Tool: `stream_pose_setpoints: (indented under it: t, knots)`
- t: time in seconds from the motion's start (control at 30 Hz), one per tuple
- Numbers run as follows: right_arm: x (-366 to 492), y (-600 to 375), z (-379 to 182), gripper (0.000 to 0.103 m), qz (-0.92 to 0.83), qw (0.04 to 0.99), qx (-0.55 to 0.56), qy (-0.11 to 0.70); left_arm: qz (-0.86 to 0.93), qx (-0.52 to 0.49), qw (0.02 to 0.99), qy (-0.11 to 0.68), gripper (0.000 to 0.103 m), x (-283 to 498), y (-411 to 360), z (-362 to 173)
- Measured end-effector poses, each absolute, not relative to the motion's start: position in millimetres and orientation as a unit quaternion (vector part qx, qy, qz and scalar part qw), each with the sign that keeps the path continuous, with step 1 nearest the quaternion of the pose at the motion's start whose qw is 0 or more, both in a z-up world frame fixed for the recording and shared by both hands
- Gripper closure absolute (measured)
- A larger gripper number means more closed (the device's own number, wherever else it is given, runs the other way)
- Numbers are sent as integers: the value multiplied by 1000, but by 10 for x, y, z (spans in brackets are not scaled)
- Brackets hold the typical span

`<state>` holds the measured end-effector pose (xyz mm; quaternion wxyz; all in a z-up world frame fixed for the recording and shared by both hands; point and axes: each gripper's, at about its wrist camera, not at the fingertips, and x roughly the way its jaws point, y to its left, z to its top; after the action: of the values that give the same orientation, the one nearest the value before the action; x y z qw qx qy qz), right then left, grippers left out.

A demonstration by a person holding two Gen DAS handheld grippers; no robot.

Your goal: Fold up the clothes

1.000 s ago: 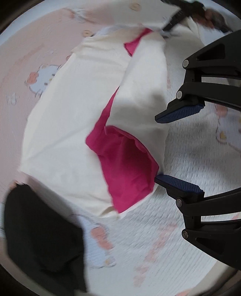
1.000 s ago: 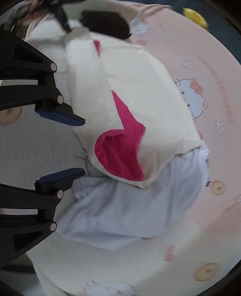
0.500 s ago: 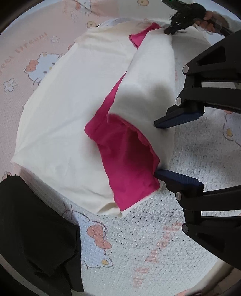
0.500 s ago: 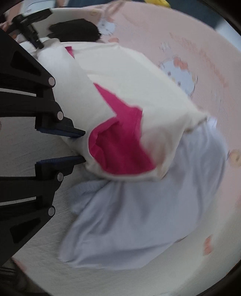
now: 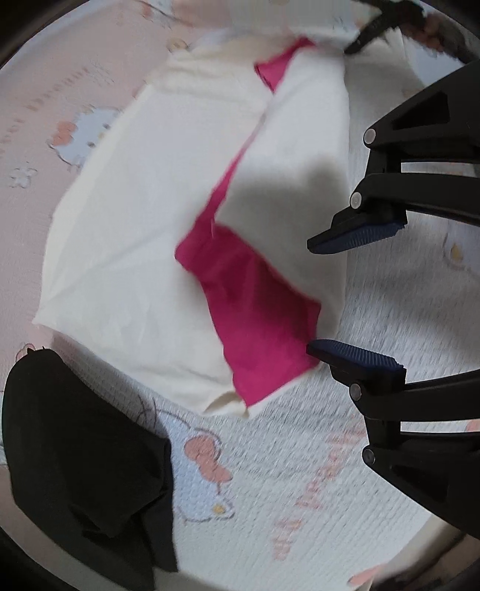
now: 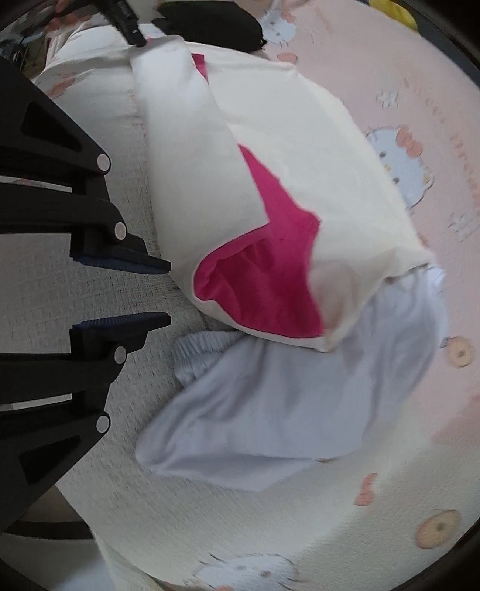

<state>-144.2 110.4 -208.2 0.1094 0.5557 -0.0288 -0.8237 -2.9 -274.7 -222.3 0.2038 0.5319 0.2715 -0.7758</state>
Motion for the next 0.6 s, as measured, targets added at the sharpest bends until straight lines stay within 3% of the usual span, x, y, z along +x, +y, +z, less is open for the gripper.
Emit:
stream_pose_setpoints:
  t: [0.07, 0.13, 0.17, 0.43, 0.6]
  knots:
    - [-1343, 1015, -1981, 81, -838, 125, 530, 25, -778, 538, 190, 262, 57, -18, -2690, -2192]
    - [-1209, 863, -1944, 61, -847, 139, 509, 71, -777, 561, 188, 214, 57, -45, -2578, -2195]
    - [-1131, 774, -1931, 57, -849, 148, 498, 95, -778, 569, 187, 190, 57, -48, -2510, -2198]
    - [-549, 160, -2015, 53, -829, 181, 405, 342, -792, 583, 179, 23, 57, -64, -1971, -2133]
    - [-296, -145, -2280, 52, -789, 154, 363, 472, -795, 558, 163, -170, 57, 96, -1556, -2171]
